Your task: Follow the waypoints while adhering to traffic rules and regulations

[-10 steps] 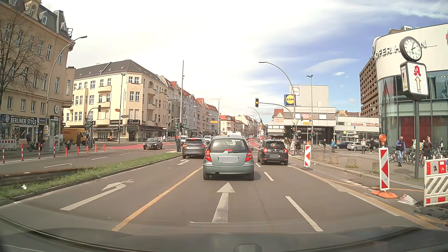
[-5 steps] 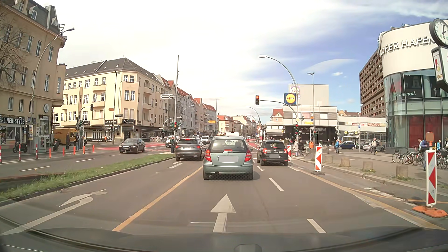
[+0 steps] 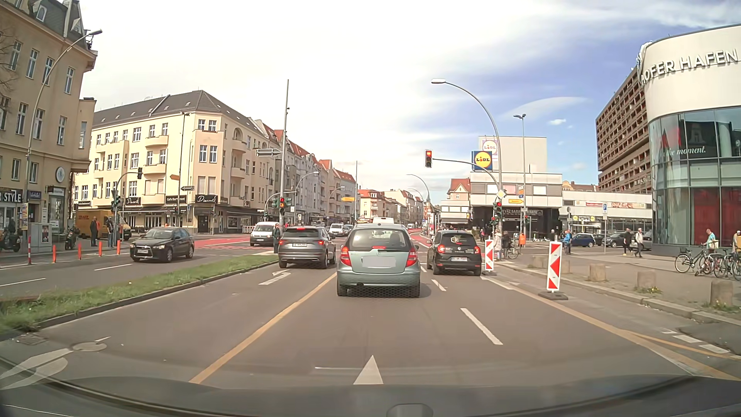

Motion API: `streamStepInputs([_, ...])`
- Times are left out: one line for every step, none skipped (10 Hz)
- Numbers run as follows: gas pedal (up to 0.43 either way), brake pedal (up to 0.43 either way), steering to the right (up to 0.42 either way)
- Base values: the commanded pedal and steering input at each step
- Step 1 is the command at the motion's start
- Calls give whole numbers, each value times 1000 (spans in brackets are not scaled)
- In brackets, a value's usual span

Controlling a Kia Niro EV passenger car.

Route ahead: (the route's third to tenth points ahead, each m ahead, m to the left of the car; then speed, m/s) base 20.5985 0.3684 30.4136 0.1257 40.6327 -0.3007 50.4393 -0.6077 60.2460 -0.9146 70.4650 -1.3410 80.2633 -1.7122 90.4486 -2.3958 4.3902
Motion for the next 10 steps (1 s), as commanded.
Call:
streamStepInputs([0,0,0])
streamStepInputs([0,0,0])
streamStepInputs([0,0,0])
streamStepInputs([0,0,0])
streamStepInputs([0,0,1])
streamStepInputs([0,18,5])
streamStepInputs([0,73,8])
streamStepInputs([0,116,9])
streamStepInputs([0,134,9])
streamStepInputs([0,140,9])
